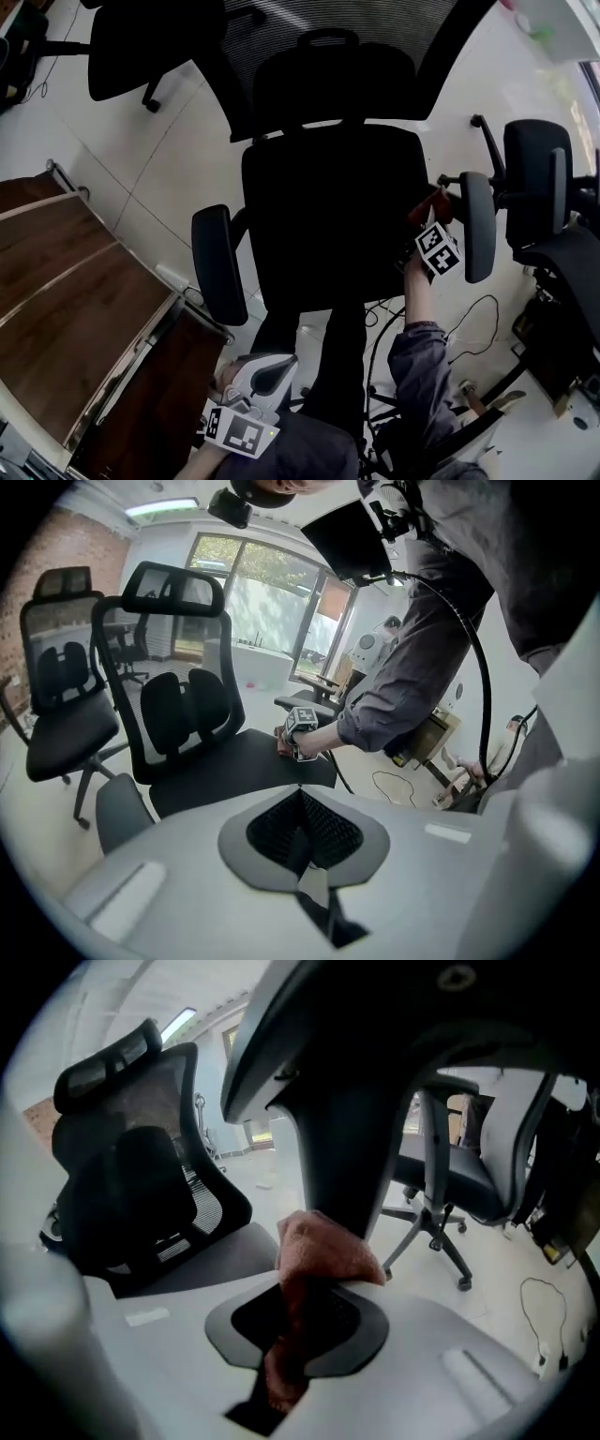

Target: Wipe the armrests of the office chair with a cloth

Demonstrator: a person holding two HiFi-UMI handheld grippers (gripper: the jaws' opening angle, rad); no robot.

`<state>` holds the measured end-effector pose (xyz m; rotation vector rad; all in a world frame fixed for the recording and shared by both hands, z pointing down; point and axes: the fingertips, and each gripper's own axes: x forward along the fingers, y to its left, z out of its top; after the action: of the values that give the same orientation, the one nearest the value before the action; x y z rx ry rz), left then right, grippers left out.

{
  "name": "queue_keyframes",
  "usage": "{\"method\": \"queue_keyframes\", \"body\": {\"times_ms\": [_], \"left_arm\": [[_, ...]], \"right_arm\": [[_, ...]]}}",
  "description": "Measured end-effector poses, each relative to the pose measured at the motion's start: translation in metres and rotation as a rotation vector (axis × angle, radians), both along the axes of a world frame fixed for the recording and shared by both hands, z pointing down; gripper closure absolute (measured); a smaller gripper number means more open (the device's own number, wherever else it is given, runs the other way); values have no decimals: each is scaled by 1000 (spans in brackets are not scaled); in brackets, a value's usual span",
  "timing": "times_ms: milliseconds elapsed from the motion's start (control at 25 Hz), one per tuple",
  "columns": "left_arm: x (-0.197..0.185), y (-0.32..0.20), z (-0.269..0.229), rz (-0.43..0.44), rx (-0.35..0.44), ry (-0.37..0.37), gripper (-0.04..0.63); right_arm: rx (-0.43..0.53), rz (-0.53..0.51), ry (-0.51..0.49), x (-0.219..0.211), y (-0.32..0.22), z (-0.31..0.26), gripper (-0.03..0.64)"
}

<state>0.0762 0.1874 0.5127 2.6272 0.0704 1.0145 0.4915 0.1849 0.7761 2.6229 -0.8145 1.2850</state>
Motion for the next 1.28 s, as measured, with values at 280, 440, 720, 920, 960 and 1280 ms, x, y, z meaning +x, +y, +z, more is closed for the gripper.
{"method": "queue_keyframes", "body": {"times_ms": [280,440,720,920,960,1280], "left_arm": [[13,-5,-8,11,12,12,580],[20,-9,-22,10,28,38,580],[21,-8,-36,18,53,83,580],[7,-17,-25,0,72,88,580],[3,-20,-22,-9,80,87,580],[-24,-38,-16,-102,116,62,580]], "right_arm": [[14,-8,-43,0,-1,-8,572],[55,13,12,-9,-1,-46,572],[65,-23,63,-16,1,-91,572],[-17,-31,51,-6,11,-61,572],[-42,-47,44,-5,11,-52,572],[-152,-144,-22,-6,9,-17,572]]}}
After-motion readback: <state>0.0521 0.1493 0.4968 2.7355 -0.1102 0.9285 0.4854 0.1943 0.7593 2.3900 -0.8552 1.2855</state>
